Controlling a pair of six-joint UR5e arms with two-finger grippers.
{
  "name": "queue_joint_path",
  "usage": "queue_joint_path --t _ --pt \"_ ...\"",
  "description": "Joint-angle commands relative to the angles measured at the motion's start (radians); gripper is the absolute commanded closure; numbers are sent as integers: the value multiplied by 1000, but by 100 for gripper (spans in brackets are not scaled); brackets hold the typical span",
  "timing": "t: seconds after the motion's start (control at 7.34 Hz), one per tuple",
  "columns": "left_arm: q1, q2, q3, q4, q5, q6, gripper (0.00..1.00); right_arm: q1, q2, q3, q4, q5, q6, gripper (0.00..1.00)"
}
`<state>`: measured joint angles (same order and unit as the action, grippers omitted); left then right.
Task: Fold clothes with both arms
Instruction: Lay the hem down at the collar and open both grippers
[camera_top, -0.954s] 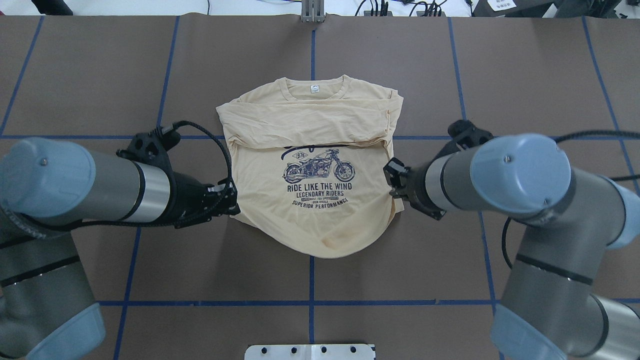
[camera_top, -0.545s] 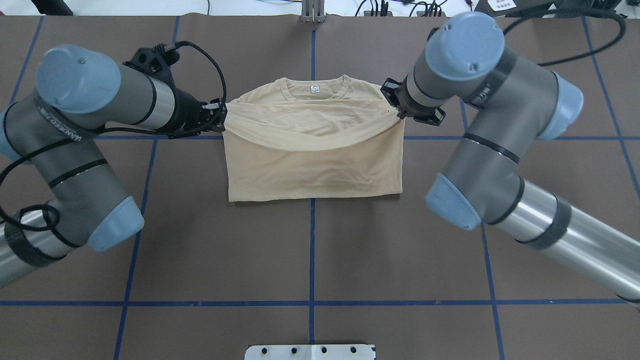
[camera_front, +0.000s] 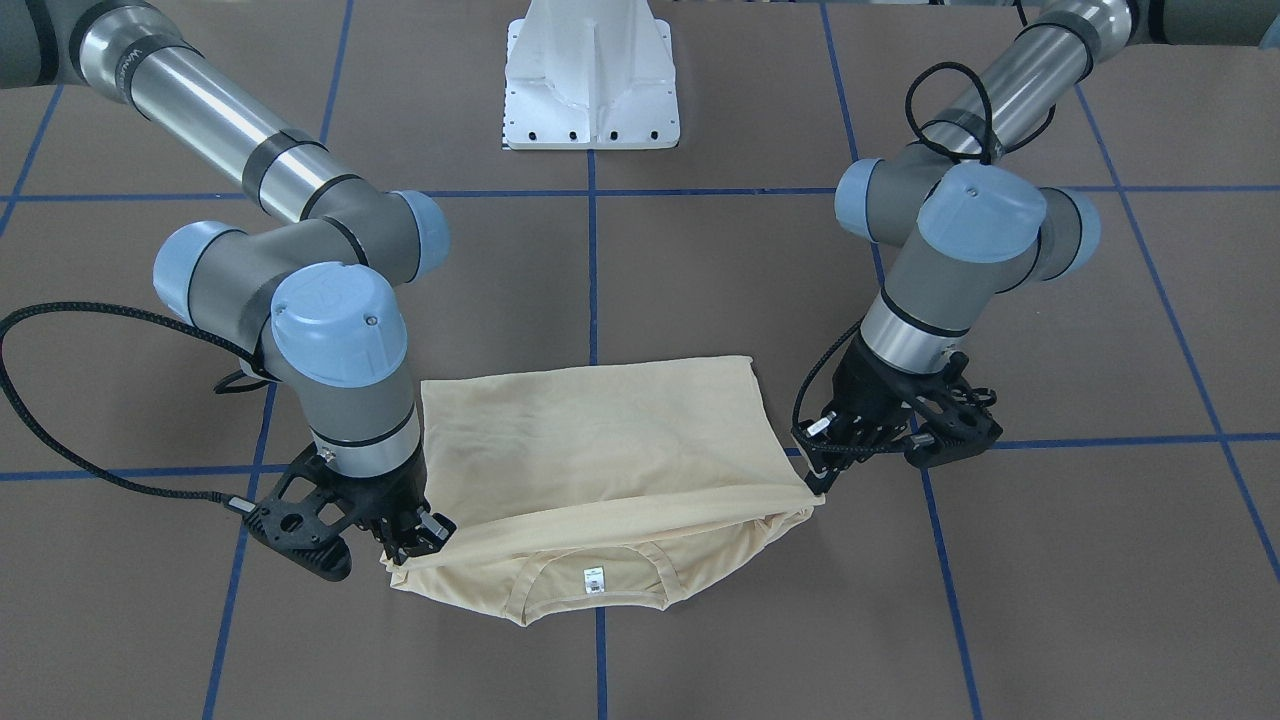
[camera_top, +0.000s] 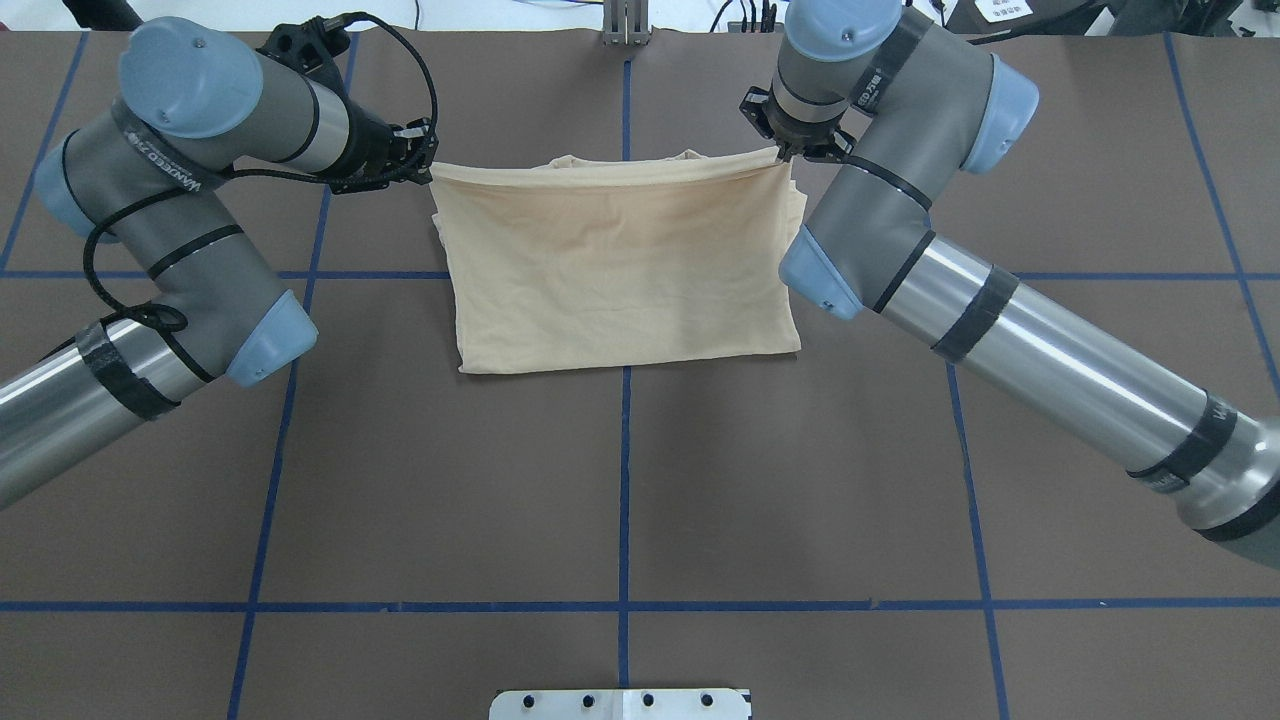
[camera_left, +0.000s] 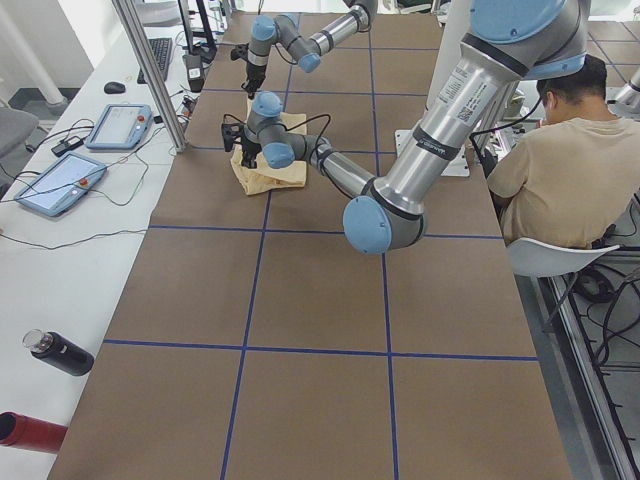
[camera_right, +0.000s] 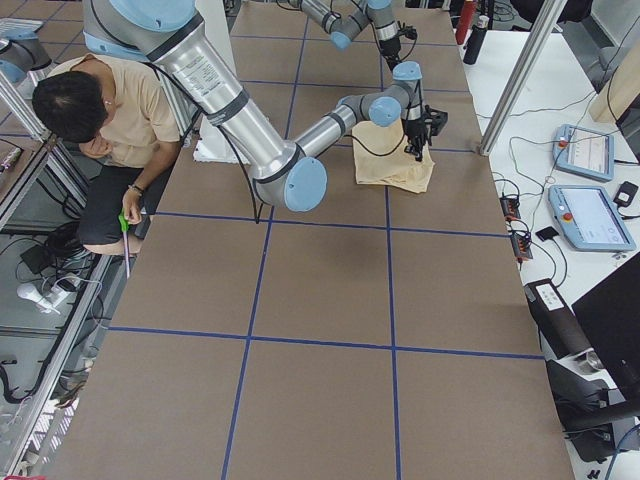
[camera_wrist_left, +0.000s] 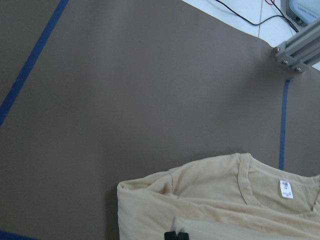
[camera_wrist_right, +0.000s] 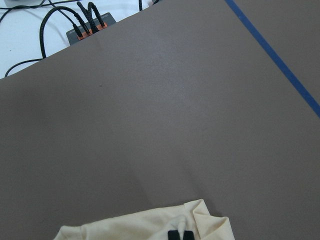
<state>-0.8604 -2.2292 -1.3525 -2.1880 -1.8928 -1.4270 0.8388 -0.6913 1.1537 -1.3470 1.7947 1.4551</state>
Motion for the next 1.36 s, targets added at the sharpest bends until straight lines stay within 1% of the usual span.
queue_joint_path --t 0.0,0.14,0.41,0.68,0.82,0.95,1.09,1.23 --pt "-2 -84 172 -96 45 -1 100 -3 25 -95 38 -5 -56 100" --pt "3 -128 250 -102 57 -1 100 -10 36 -112 40 -5 -58 100" --pt "9 -129 324 -182 73 0 100 -21 47 -208 139 -35 -58 100" --pt "18 -127 329 -184 86 0 100 -23 67 -219 143 -40 -56 100" --pt "20 -127 329 -182 86 0 89 -23 78 -229 143 -40 -55 86" --pt "20 -127 329 -183 86 0 85 -21 90 -230 146 -40 -53 41" --pt "18 -127 326 -185 86 0 76 -21 105 -230 146 -40 -48 24" --pt "18 -125 322 -185 86 0 65 -15 113 -220 149 -35 -38 17"
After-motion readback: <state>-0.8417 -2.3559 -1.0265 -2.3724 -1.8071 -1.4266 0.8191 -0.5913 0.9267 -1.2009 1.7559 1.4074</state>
